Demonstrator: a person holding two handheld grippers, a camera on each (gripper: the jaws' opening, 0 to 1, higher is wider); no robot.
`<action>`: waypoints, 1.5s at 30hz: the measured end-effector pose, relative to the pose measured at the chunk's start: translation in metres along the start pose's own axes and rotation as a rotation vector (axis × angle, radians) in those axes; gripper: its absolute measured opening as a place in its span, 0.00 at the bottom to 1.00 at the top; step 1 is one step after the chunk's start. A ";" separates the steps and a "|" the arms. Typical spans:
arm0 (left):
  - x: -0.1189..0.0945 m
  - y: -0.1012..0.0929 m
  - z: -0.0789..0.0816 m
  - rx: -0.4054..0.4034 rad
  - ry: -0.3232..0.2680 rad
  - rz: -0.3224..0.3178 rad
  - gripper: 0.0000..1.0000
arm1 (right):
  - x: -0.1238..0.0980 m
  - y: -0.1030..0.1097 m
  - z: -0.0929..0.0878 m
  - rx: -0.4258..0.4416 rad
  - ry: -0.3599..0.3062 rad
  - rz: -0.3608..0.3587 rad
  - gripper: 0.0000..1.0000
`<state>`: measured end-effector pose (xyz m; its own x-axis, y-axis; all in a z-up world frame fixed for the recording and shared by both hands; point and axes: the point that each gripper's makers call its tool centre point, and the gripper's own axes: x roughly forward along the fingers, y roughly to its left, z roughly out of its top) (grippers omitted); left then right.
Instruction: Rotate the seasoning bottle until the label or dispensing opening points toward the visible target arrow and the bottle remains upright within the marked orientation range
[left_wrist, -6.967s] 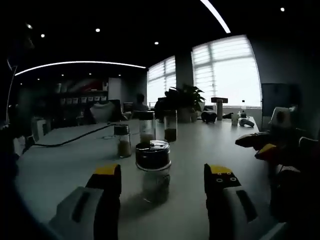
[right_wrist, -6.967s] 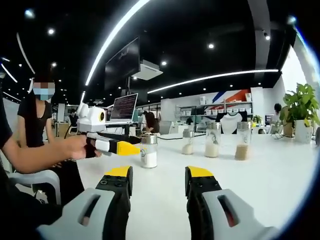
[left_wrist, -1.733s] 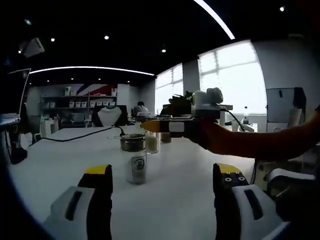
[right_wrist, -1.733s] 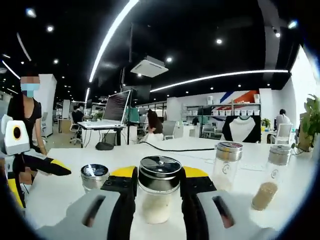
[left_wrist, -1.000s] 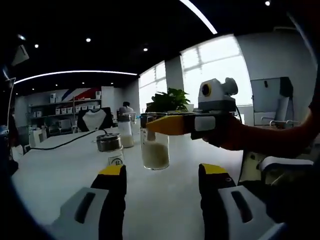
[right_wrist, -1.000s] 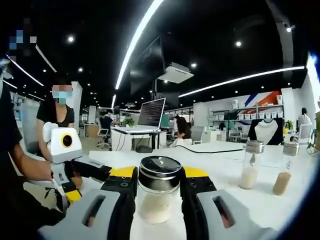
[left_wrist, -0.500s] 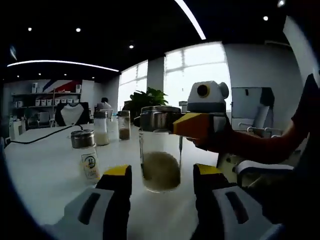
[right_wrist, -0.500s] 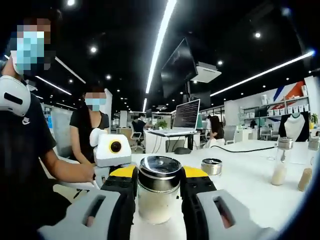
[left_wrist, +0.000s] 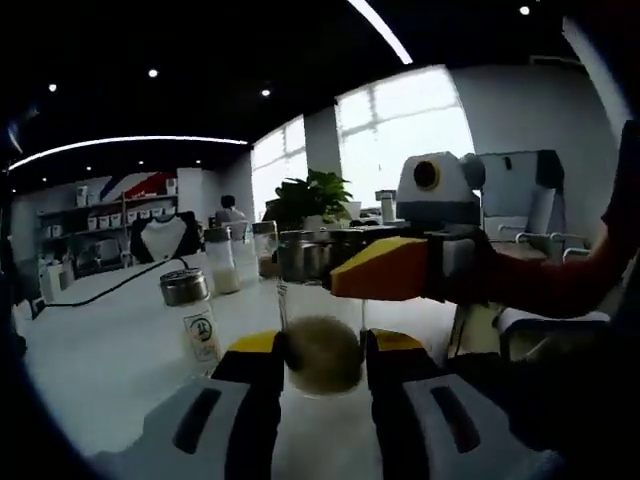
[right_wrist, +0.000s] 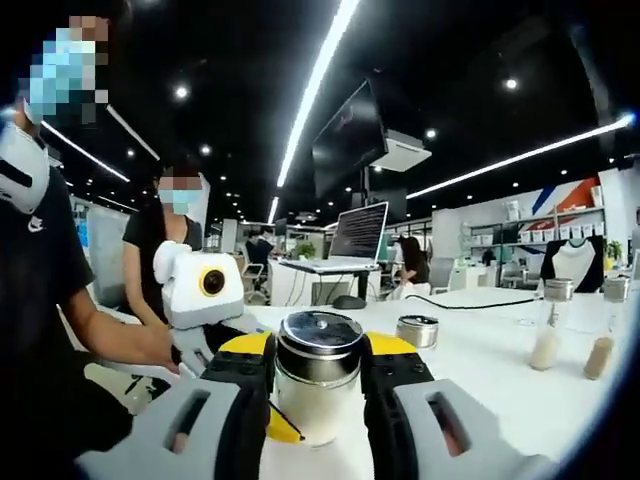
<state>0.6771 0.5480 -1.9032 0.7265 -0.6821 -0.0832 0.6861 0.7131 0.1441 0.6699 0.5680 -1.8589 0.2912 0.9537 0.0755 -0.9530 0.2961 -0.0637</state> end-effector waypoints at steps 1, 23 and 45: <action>0.000 0.003 0.000 0.011 -0.001 0.020 0.34 | 0.001 -0.001 0.000 -0.006 -0.001 -0.022 0.32; -0.003 0.021 0.004 0.028 -0.081 0.224 0.34 | 0.013 -0.013 -0.006 0.056 -0.004 -0.330 0.32; -0.014 -0.031 0.022 -0.092 -0.146 -0.297 0.36 | -0.009 0.038 0.013 -0.040 0.016 0.092 0.32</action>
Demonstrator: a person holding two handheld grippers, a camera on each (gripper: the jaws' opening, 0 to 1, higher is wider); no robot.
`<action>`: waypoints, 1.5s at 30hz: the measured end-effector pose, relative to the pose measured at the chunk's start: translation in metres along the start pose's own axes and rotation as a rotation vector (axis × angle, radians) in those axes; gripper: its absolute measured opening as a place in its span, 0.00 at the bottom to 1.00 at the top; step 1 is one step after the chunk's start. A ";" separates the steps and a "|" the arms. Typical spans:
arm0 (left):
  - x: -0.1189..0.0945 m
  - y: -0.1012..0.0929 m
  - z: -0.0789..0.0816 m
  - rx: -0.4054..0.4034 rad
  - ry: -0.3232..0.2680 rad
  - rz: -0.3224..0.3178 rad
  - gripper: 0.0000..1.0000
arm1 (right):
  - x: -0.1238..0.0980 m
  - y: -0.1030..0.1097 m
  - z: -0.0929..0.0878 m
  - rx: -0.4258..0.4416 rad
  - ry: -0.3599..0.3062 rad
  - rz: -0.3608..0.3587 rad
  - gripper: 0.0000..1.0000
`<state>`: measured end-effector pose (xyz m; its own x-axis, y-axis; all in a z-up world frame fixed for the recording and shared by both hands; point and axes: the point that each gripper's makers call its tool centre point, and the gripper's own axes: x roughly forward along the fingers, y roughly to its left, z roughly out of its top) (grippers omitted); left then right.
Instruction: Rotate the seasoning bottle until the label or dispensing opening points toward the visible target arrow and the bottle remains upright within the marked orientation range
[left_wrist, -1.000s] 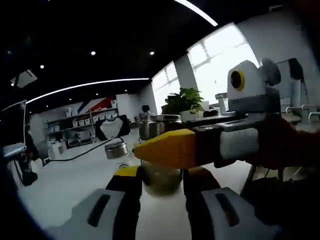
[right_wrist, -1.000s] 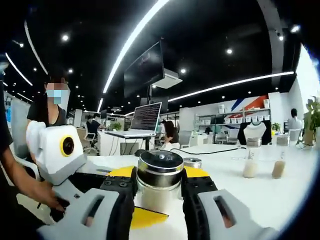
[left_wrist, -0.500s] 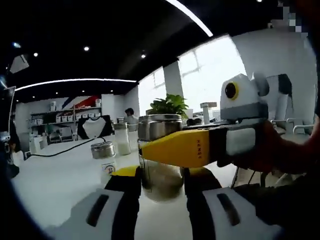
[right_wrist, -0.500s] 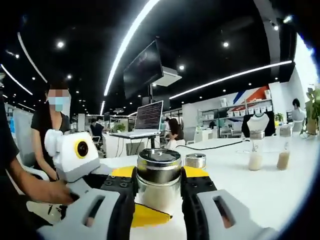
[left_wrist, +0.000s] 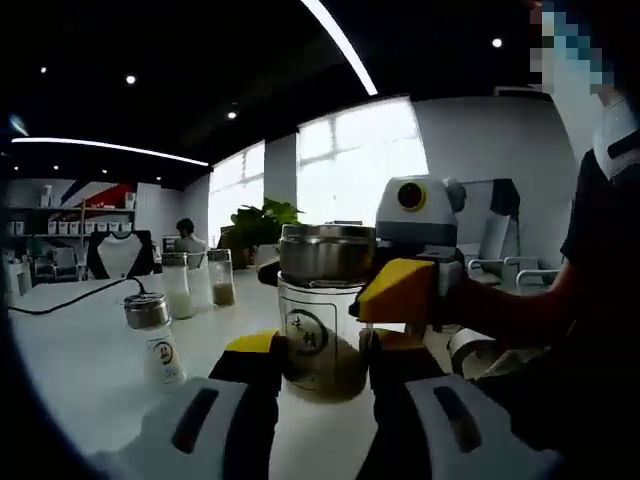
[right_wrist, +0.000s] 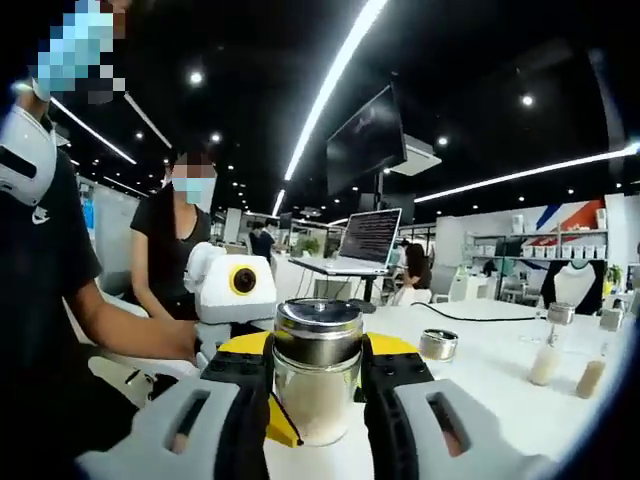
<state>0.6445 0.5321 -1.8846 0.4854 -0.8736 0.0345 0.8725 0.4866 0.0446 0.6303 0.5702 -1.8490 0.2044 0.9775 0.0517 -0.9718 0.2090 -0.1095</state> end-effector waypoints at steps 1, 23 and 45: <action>0.001 0.004 -0.001 0.011 0.008 0.033 0.36 | 0.000 -0.004 -0.001 0.021 -0.011 -0.025 0.32; 0.003 0.041 -0.019 0.224 0.117 0.407 0.36 | 0.007 -0.045 -0.021 0.125 -0.014 -0.349 0.33; 0.010 0.005 -0.007 0.052 0.058 0.100 0.35 | -0.008 -0.008 0.001 0.053 -0.041 -0.027 0.33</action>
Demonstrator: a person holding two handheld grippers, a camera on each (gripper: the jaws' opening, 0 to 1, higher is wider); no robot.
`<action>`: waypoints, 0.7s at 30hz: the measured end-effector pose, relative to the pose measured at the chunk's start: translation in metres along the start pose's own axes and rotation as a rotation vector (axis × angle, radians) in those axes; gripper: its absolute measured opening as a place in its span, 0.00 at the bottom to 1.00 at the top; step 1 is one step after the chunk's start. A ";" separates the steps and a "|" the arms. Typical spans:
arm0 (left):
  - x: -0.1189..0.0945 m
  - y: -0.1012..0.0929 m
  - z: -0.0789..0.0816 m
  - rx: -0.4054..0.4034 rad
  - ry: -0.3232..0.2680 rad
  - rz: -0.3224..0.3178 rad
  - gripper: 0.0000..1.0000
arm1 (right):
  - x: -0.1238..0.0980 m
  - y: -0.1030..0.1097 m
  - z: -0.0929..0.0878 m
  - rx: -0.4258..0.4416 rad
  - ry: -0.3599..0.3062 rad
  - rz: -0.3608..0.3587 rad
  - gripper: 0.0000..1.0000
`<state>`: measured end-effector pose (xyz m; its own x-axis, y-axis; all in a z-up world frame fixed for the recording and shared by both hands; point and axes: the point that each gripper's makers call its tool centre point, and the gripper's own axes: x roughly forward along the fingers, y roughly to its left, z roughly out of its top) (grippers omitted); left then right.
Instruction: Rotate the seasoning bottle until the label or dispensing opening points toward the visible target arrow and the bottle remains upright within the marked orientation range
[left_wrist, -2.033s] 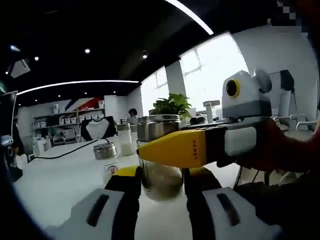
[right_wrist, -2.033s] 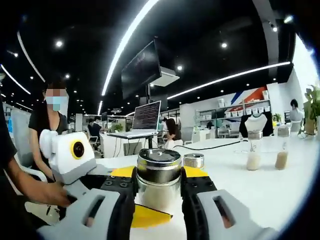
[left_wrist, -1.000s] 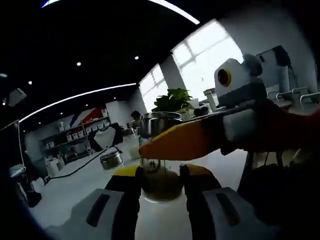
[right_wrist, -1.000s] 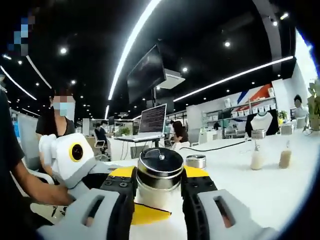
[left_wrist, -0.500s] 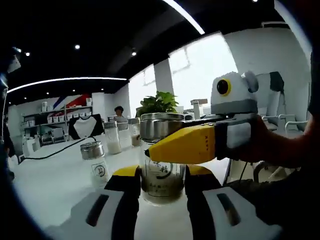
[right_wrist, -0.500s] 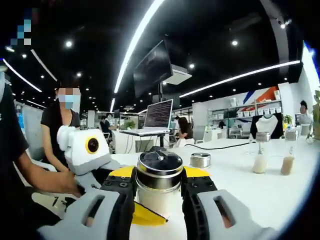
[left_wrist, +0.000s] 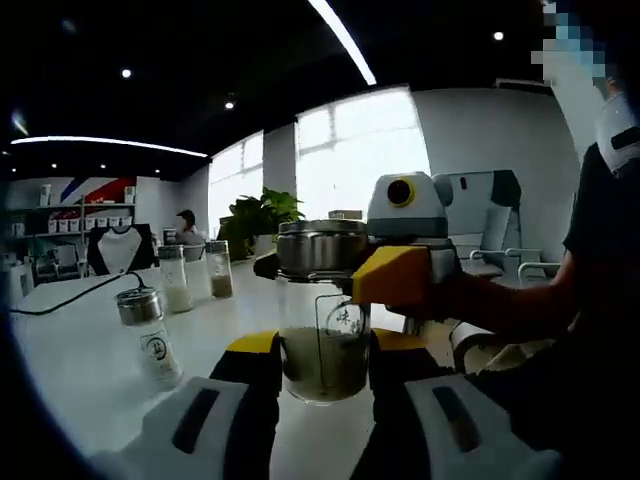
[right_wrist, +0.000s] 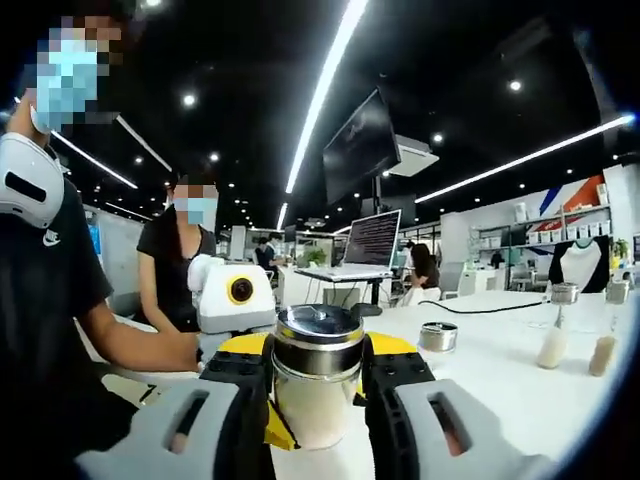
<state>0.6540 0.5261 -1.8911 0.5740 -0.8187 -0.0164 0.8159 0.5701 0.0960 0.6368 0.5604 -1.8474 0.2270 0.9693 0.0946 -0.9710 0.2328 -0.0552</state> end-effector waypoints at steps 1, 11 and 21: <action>0.001 0.003 -0.001 0.020 0.007 0.029 0.35 | 0.001 -0.002 -0.001 0.000 0.002 -0.016 0.33; -0.004 0.038 -0.013 0.030 0.016 0.324 0.35 | 0.018 -0.028 -0.015 0.111 0.031 -0.282 0.32; -0.012 0.049 -0.013 0.055 0.009 0.452 0.35 | 0.024 -0.030 -0.014 0.078 0.046 -0.333 0.31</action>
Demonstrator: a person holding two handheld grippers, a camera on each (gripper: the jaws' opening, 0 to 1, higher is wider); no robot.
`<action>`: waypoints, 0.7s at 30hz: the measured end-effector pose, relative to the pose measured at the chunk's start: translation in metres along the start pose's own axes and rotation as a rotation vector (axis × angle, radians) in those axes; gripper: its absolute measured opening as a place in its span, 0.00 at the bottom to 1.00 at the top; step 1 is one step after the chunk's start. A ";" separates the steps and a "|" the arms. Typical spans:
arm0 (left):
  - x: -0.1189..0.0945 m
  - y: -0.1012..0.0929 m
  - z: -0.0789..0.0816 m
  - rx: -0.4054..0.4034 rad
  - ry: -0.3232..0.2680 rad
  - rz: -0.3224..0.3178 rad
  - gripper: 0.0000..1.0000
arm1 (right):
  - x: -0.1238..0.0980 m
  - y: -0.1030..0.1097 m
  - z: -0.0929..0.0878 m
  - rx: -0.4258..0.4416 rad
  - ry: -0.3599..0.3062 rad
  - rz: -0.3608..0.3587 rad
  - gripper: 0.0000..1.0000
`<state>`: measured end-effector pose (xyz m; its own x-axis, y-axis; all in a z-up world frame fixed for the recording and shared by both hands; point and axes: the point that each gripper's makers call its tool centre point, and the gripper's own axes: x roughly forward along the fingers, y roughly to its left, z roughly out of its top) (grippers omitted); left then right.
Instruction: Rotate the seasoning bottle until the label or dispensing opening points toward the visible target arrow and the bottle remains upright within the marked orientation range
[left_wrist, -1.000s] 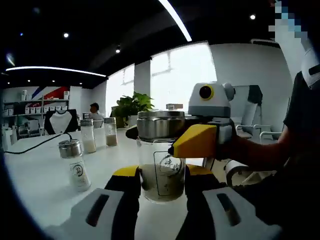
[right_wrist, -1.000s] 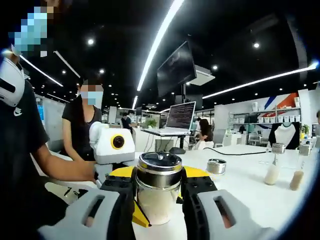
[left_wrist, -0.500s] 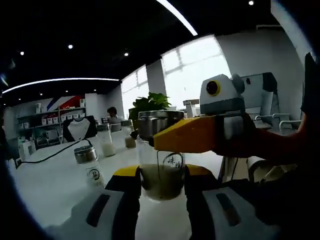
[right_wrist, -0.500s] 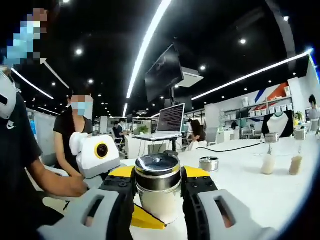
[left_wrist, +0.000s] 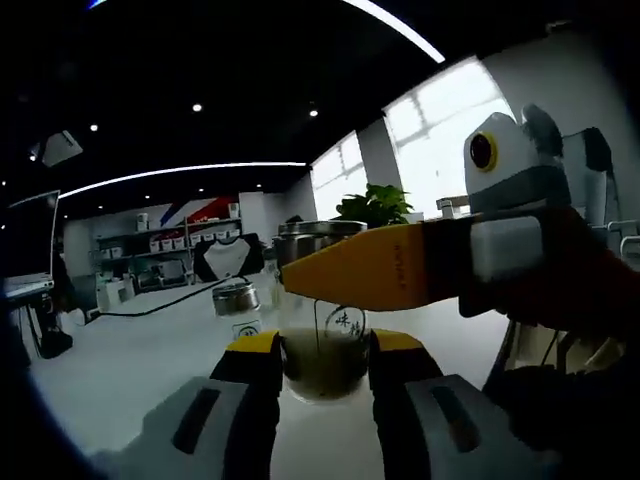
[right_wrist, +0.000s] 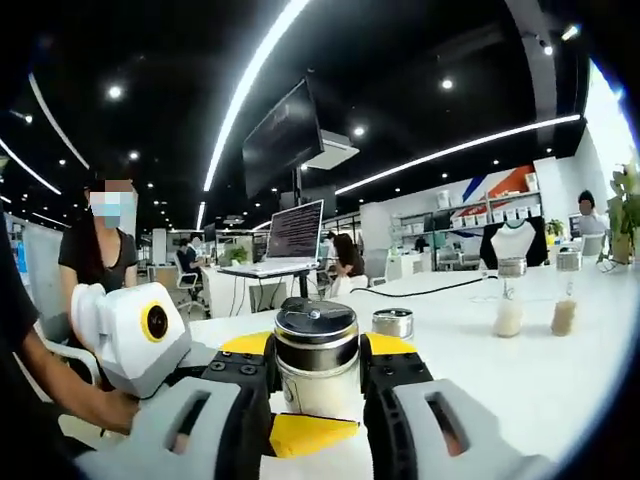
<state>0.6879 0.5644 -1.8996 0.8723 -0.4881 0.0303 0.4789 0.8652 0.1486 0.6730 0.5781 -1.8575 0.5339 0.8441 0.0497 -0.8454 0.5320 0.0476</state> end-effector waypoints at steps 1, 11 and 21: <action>0.000 0.001 -0.001 0.000 0.001 0.006 0.35 | 0.000 -0.001 -0.001 0.005 -0.001 -0.003 0.31; 0.005 -0.005 -0.006 -0.044 0.051 -0.109 0.36 | -0.001 -0.011 -0.004 0.045 0.017 0.047 0.30; 0.006 -0.006 -0.003 -0.072 0.036 -0.170 0.60 | -0.005 -0.030 -0.006 0.050 0.037 0.048 0.30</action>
<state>0.6902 0.5564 -1.9034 0.7805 -0.6247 -0.0245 0.6245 0.7772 0.0776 0.6953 0.5583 -1.8653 0.4907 0.8711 0.0167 -0.8680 0.4871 0.0960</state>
